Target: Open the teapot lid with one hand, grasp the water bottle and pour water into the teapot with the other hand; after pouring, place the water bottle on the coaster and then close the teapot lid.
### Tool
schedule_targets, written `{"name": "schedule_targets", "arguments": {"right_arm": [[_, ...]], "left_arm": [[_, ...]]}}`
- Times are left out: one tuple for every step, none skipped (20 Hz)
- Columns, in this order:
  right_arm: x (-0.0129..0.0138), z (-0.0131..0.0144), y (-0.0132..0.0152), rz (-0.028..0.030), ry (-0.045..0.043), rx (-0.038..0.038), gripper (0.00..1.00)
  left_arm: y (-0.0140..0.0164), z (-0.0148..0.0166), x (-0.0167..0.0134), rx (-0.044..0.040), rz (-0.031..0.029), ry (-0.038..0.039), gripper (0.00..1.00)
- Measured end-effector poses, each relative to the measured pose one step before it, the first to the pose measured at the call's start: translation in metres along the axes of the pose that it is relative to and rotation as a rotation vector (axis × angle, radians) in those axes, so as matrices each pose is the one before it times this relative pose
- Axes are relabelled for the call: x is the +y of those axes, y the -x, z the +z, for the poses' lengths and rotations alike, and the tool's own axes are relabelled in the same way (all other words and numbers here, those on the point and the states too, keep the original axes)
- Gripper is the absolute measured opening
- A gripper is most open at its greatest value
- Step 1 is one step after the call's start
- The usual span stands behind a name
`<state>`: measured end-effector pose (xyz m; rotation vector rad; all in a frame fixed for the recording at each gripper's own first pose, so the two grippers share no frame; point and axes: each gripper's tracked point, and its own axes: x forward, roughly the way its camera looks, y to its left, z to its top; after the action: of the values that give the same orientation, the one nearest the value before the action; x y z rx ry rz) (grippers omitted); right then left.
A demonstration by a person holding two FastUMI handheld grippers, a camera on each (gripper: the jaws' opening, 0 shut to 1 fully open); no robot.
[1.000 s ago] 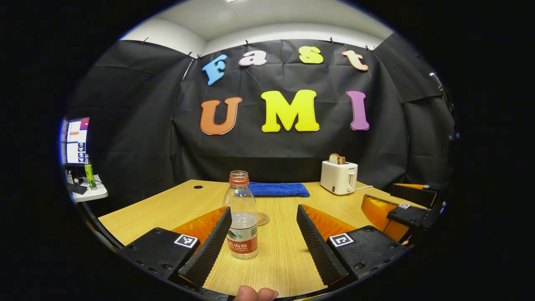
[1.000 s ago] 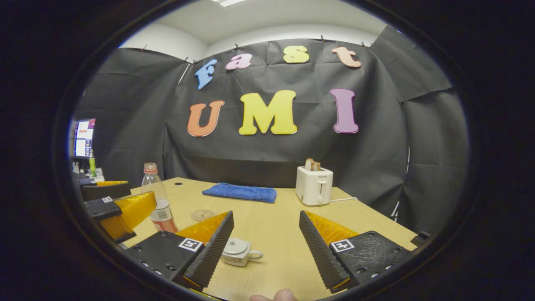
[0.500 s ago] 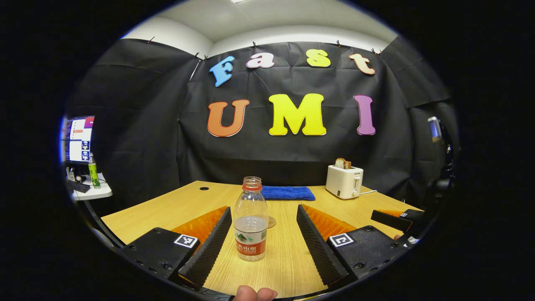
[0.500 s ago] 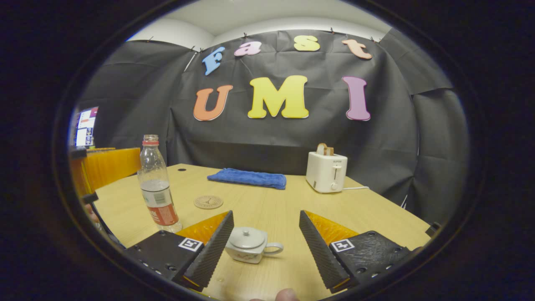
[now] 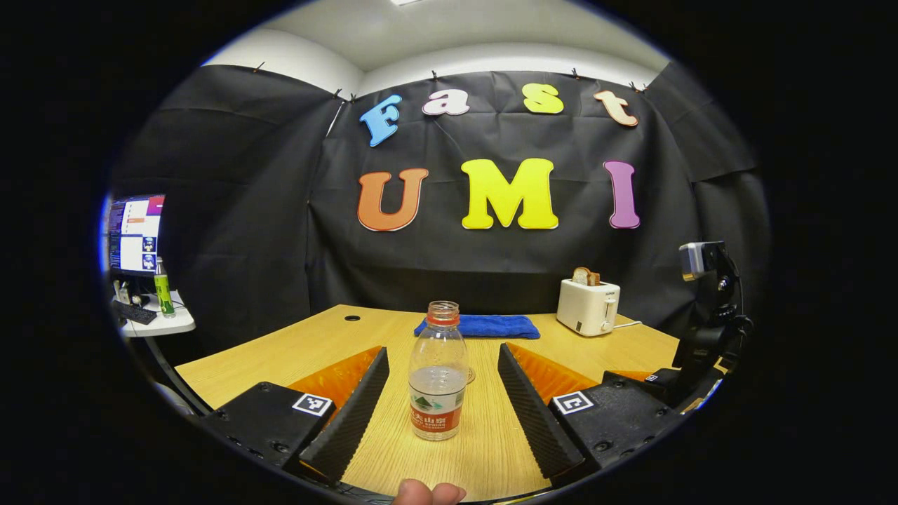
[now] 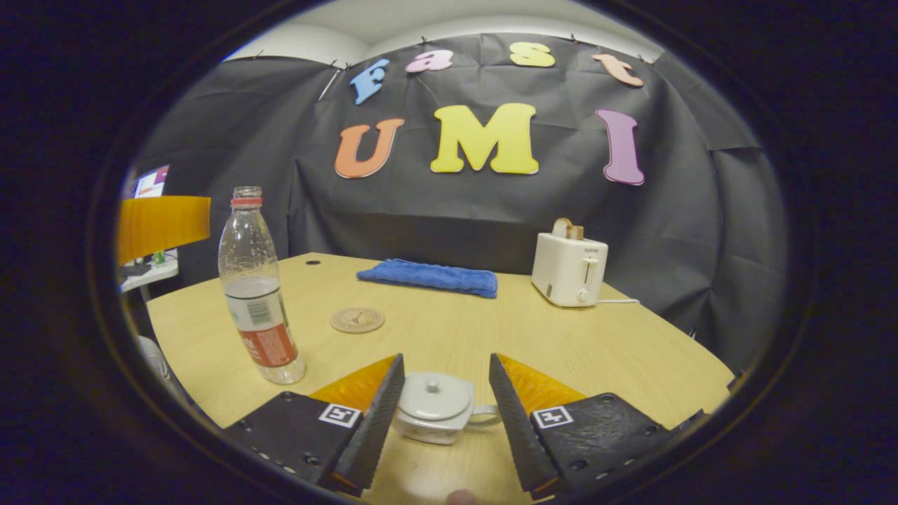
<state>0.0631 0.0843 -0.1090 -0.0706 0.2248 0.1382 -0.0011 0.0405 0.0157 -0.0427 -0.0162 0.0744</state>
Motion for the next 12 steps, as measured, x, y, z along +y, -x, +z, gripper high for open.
{"name": "schedule_targets", "arguments": {"right_arm": [[0.00262,-0.00034,-0.00139,0.00967,-0.00427,0.00321,0.69],[0.00161,-0.00165,-0.00074,0.00659,-0.00611,0.00591,0.60],[0.00127,0.00040,-0.00117,0.00722,-0.00469,0.00239,0.56],[-0.00017,-0.00035,0.00014,-0.00389,-0.00073,0.00236,0.42],[0.00021,0.00042,0.00046,-0.00392,0.00102,0.00050,0.43],[-0.00015,-0.00121,-0.00121,-0.00421,0.00310,-0.00022,0.29],[-0.00163,0.00439,0.00265,0.00376,-0.00567,-0.00847,0.36],[0.00282,-0.00539,-0.00279,0.00475,0.00195,0.00991,0.11],[-0.00017,0.00104,-0.00029,0.00729,0.00238,-0.00126,0.08],[0.00054,-0.00160,-0.00199,0.01051,0.00239,0.00013,0.08],[-0.00227,0.00219,0.00060,0.00108,0.00249,0.00278,0.11],[0.00306,-0.00006,0.00030,0.00028,0.01278,0.00042,0.00]], "left_arm": [[-0.00031,-0.00089,0.00213,0.00272,0.00143,0.00256,0.98],[-0.00012,0.00087,0.00069,0.00036,0.00007,0.00331,0.98],[0.00064,0.00048,0.00061,-0.00051,0.00207,0.00136,0.98],[-0.00078,0.00123,0.00048,-0.00154,0.00280,-0.00070,0.98],[0.00020,-0.00004,0.00193,-0.00127,0.00299,-0.00244,0.98],[-0.00097,-0.00051,0.00074,-0.00023,0.00124,0.00028,0.98],[-0.00137,-0.00163,0.00077,0.00369,0.00057,0.00152,0.98],[-0.00013,-0.00137,0.00030,0.00224,-0.00083,0.00168,0.98],[0.00049,0.00045,-0.00211,0.00144,-0.00236,0.00229,0.98],[-0.00030,-0.00166,0.00079,0.00343,-0.00135,0.00467,0.98],[0.00142,-0.00140,-0.00108,0.00303,-0.00684,0.00524,0.98],[0.00130,-0.00136,-0.00006,0.00533,-0.00214,0.00124,0.98]]}}
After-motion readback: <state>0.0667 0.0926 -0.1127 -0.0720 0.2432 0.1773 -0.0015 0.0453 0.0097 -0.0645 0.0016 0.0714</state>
